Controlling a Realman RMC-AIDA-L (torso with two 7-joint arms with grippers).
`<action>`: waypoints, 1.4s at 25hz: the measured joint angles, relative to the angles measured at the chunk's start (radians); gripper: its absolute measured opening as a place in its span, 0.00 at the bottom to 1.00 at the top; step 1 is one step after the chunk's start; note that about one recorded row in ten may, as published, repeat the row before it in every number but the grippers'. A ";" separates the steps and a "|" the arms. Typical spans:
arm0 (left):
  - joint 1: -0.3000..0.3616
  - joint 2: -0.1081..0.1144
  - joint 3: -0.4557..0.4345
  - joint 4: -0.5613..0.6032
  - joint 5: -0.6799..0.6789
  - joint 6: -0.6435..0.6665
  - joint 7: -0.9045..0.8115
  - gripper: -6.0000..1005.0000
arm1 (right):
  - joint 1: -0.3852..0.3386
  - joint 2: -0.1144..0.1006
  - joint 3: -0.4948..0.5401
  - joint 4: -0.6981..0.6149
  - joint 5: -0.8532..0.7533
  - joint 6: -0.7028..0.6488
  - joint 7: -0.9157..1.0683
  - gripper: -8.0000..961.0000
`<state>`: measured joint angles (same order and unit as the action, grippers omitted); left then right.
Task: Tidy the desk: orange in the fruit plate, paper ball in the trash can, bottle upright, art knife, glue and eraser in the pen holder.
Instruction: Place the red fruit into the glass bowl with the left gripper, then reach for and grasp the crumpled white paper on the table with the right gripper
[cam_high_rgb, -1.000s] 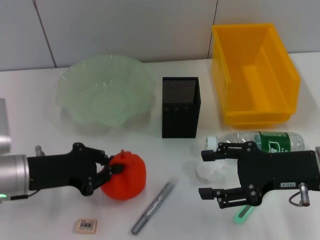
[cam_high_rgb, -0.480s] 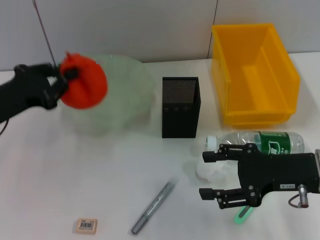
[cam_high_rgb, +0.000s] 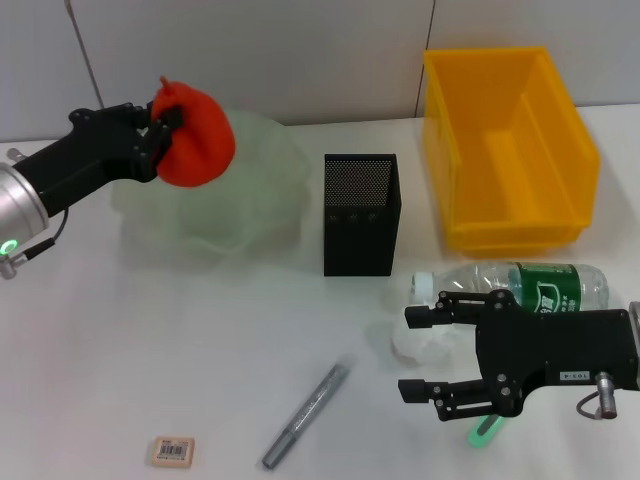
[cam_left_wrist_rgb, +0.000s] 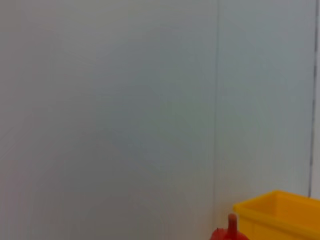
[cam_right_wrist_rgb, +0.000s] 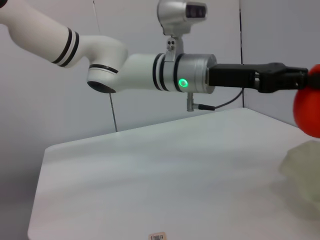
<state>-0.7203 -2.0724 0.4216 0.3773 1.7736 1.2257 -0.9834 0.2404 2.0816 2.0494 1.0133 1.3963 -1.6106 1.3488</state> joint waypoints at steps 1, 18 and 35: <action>-0.005 0.000 0.001 -0.006 0.002 -0.018 -0.001 0.14 | -0.001 0.000 0.000 0.000 0.000 0.000 0.000 0.83; -0.065 -0.002 0.028 -0.067 -0.042 -0.245 -0.017 0.51 | -0.011 -0.002 0.002 -0.011 0.000 0.000 0.000 0.82; -0.002 0.003 0.174 -0.014 -0.053 -0.222 -0.080 0.78 | -0.015 -0.003 0.018 -0.009 -0.010 0.007 0.027 0.82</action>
<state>-0.7222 -2.0697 0.5955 0.3637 1.7210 1.0042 -1.0635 0.2256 2.0789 2.0678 1.0038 1.3861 -1.6041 1.3757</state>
